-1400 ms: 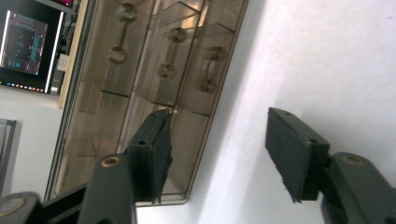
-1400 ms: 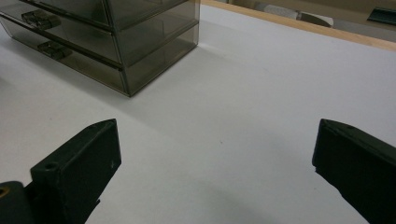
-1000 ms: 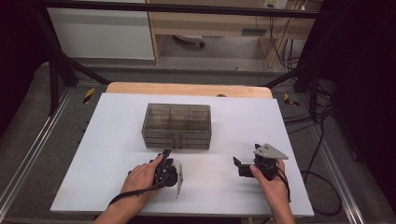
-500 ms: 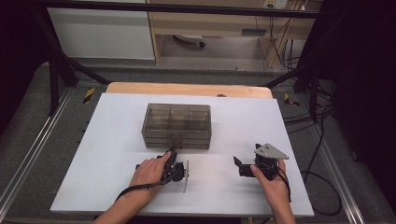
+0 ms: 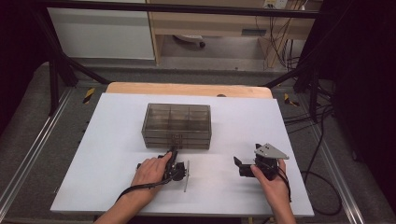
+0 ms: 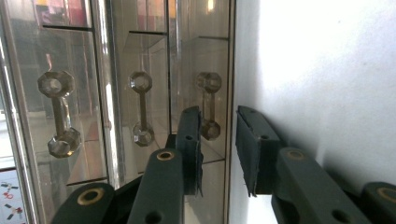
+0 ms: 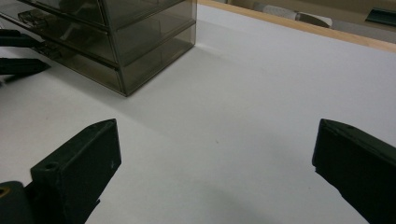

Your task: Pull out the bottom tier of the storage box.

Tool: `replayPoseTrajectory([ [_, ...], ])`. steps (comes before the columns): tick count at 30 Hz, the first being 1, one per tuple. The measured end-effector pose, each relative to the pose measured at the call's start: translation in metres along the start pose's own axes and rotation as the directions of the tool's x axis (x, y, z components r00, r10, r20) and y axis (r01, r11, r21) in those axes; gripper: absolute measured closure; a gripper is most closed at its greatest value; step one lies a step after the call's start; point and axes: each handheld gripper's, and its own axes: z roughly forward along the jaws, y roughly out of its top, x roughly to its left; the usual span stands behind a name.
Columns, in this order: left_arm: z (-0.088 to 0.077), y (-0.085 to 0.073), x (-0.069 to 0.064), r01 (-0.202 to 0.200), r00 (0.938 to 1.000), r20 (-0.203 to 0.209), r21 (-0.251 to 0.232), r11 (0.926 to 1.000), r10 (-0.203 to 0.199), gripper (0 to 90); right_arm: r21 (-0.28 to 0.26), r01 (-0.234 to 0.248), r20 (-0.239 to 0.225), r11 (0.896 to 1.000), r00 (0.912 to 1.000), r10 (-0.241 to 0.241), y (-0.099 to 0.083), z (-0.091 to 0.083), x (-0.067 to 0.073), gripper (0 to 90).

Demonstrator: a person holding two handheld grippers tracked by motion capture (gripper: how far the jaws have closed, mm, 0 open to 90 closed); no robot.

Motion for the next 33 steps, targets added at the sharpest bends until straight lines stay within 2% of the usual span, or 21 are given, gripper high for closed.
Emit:
replayPoseTrajectory([
  [11,0.0042,0.0002,-0.0030,0.009,0.9994,-0.033,-0.002,1.0000,-0.009,72.1,0.003,0.004,0.001,1.000,1.0000,-0.004,0.0000,0.0003,0.0003,1.6],
  [20,0.0056,0.0037,-0.0073,-0.022,0.9976,-0.066,-0.012,0.9997,0.021,73.4,0.008,0.012,0.001,1.000,0.9999,-0.012,-0.0002,0.0009,0.0006,1.6],
  [26,0.0055,0.0032,-0.0070,-0.031,0.9961,-0.083,-0.011,0.9995,0.030,78.7,0.012,0.011,0.000,1.000,0.9999,-0.011,-0.0002,0.0011,0.0013,1.6],
  [27,0.0058,0.0036,-0.0082,-0.044,0.9947,-0.094,-0.008,0.9990,0.043,78.8,0.013,0.011,0.000,1.000,0.9999,-0.011,-0.0002,0.0010,0.0015,1.6],
  [33,0.0055,0.0030,-0.0075,-0.023,0.9955,-0.092,-0.016,0.9996,0.021,79.5,0.014,0.015,-0.003,1.000,0.9999,-0.015,-0.0002,0.0013,0.0016,1.6],
])
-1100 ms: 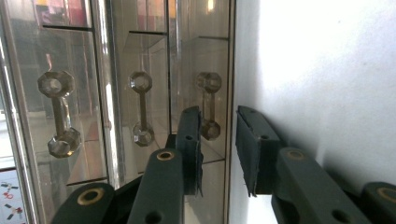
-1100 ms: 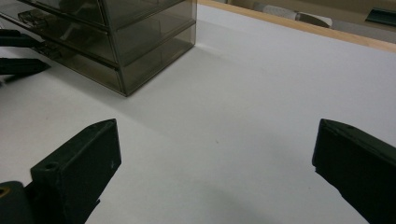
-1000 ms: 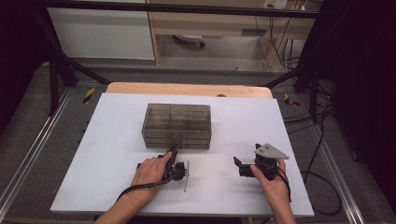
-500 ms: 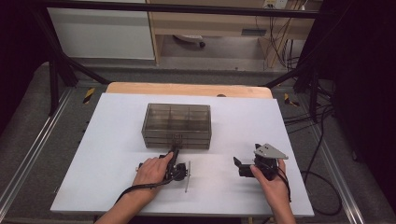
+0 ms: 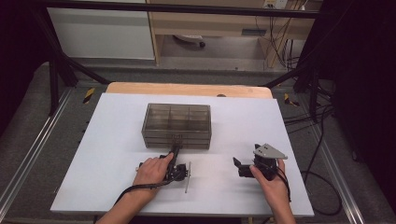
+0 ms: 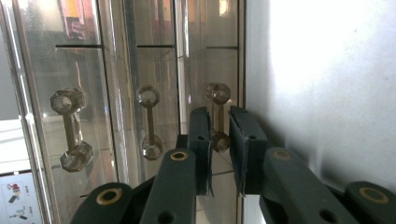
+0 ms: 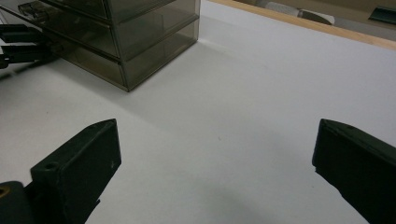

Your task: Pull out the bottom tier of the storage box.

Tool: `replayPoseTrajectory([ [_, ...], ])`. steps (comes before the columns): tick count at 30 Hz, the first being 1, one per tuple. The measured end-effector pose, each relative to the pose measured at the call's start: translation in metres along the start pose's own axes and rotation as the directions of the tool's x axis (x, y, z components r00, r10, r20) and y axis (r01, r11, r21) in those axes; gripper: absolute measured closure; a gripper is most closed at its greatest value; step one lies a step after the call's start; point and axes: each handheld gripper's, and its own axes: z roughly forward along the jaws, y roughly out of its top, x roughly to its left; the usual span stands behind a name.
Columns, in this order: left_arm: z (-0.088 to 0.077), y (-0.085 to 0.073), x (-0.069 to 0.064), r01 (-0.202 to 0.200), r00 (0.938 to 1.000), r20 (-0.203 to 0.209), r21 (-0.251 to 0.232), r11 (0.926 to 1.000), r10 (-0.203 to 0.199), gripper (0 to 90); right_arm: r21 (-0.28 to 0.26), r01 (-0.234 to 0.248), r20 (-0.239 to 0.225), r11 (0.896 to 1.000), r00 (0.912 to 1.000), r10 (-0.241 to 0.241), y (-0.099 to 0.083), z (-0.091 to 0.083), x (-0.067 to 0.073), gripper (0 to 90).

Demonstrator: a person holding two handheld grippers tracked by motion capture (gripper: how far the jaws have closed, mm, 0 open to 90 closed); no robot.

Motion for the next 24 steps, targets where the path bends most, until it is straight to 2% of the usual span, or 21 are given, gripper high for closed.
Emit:
replayPoseTrajectory([
  [3,-0.001,-0.001,0.000,0.014,0.9999,0.003,-0.006,0.9999,-0.014,79.8,0.000,0.001,0.000,1.000,1.0000,-0.001,0.000,0.000,0.000,1.6],
  [8,-0.006,0.001,0.000,0.006,1.0000,0.007,-0.007,1.0000,-0.006,80.2,0.000,-0.003,0.001,1.000,1.0000,0.003,0.000,0.000,-0.001,1.6],
  [18,-0.029,0.002,-0.007,0.017,0.9997,0.020,-0.018,0.9997,-0.017,80.1,-0.001,0.000,0.000,1.000,1.0000,0.000,0.000,0.000,-0.001,1.6],
  [24,-0.034,0.001,-0.007,0.025,0.9994,0.024,-0.021,0.9995,-0.024,80.1,0.001,0.006,-0.003,1.000,1.0000,-0.006,0.000,0.001,0.000,1.6],
])
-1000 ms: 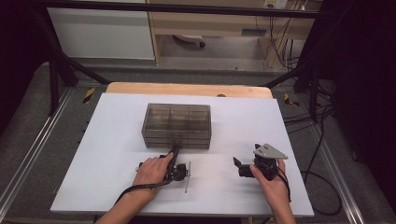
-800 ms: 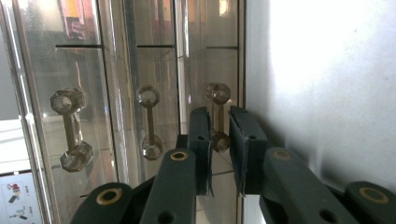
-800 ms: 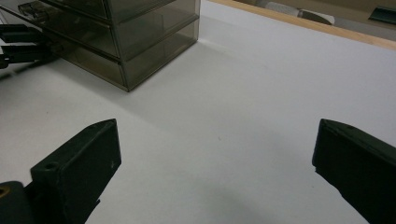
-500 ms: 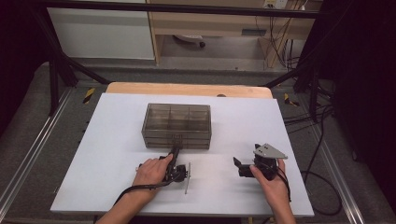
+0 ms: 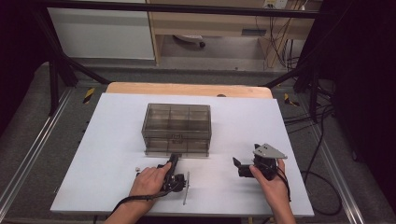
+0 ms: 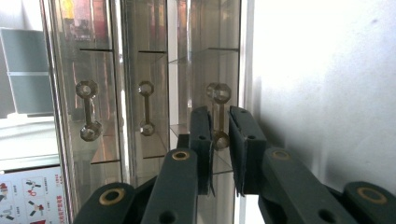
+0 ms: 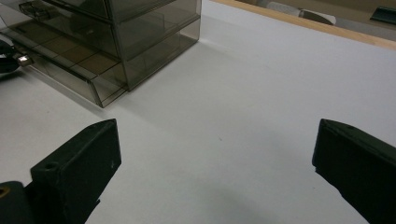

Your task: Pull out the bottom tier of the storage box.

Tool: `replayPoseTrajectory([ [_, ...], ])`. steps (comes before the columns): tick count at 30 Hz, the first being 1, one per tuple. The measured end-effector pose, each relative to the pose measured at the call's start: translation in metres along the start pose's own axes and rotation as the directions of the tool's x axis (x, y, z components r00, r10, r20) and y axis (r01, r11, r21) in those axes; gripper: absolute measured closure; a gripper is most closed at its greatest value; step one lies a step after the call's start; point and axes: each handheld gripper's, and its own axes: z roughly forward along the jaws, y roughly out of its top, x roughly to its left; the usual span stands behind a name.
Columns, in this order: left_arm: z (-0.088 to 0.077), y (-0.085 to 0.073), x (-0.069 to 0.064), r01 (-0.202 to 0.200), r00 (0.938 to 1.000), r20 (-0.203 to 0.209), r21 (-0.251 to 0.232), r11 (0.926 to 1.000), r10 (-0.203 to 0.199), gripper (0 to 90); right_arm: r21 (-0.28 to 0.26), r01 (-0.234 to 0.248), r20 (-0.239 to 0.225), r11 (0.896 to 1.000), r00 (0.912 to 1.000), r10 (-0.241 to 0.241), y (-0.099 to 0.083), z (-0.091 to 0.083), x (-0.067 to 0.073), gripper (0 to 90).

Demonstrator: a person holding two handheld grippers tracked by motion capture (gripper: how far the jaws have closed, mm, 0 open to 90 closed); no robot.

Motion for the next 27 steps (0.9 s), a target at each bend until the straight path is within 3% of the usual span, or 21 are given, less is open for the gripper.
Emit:
replayPoseTrajectory([
  [27,-0.011,0.002,-0.002,0.023,0.9996,0.015,0.000,0.9997,-0.023,79.9,0.001,-0.003,-0.003,1.000,1.0000,0.003,0.000,0.000,0.000,1.6],
])
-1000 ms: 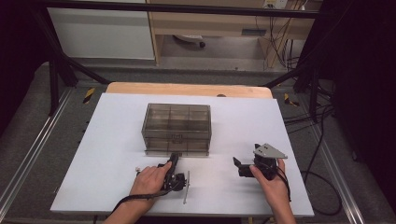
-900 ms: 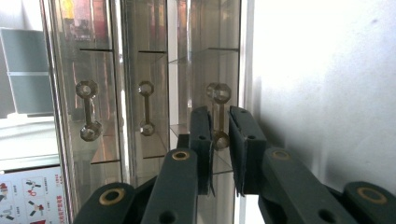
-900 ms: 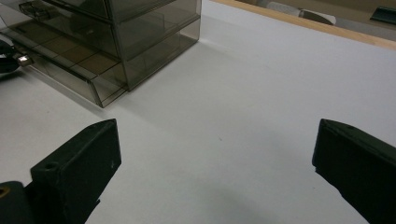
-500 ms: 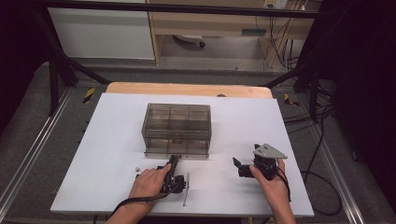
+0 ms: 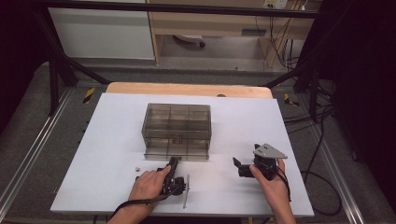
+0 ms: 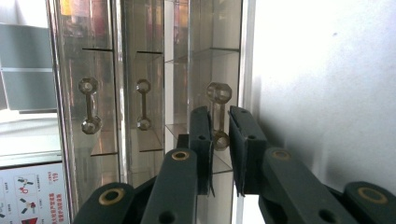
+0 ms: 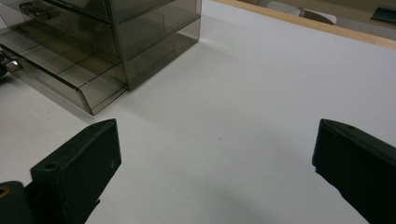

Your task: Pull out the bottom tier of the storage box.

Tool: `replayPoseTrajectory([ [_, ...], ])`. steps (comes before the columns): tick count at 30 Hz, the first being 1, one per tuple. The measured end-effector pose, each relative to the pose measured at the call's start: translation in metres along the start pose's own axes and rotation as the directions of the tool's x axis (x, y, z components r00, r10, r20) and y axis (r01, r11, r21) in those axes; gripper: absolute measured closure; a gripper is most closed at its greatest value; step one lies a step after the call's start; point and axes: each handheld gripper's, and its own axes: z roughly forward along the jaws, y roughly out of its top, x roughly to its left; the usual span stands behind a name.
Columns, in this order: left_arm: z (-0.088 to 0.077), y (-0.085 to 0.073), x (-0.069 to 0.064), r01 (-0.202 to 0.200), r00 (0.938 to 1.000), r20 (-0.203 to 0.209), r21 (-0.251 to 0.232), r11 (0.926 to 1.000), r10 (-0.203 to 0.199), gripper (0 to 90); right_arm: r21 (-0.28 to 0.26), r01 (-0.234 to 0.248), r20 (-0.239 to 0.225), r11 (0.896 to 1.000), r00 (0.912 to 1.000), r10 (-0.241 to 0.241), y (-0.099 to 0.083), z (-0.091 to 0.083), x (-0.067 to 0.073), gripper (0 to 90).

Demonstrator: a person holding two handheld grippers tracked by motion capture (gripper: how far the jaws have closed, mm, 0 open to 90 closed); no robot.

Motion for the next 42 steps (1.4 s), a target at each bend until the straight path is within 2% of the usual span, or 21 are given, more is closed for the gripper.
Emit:
replayPoseTrajectory([
  [18,-0.003,-0.001,-0.001,0.017,0.9999,-0.001,-0.002,0.9999,-0.017,80.3,0.000,-0.004,-0.002,1.000,1.0000,0.004,0.000,-0.001,0.000,1.6],
  [19,-0.004,-0.001,-0.001,0.017,0.9998,-0.004,-0.003,0.9999,-0.017,90.0,0.000,-0.005,-0.003,1.000,1.0000,0.005,0.000,-0.001,0.000,1.6],
  [21,-0.005,-0.001,0.001,0.034,0.9992,0.018,-0.002,0.9994,-0.034,90.0,-0.001,-0.006,-0.004,1.000,1.0000,0.006,0.000,-0.001,0.000,1.6],
  [24,-0.004,-0.001,-0.001,0.026,0.9992,0.030,0.004,0.9996,-0.026,90.0,0.000,-0.006,-0.003,1.000,1.0000,0.006,0.000,-0.001,0.000,1.6],
  [34,-0.008,0.002,-0.001,0.041,0.9991,0.014,-0.017,0.9990,-0.041,83.4,0.001,-0.007,-0.006,1.000,1.0000,0.007,0.000,-0.001,0.000,1.6],
  [36,-0.010,0.003,0.001,0.038,0.9992,0.011,-0.021,0.9991,-0.038,82.0,0.001,-0.004,-0.007,1.000,1.0000,0.004,0.000,-0.001,0.000,1.6],
  [42,-0.013,0.003,0.007,0.061,0.9980,0.019,-0.036,0.9975,-0.060,74.6,0.002,-0.001,-0.009,1.000,1.0000,0.001,0.000,0.000,0.000,1.6],
])
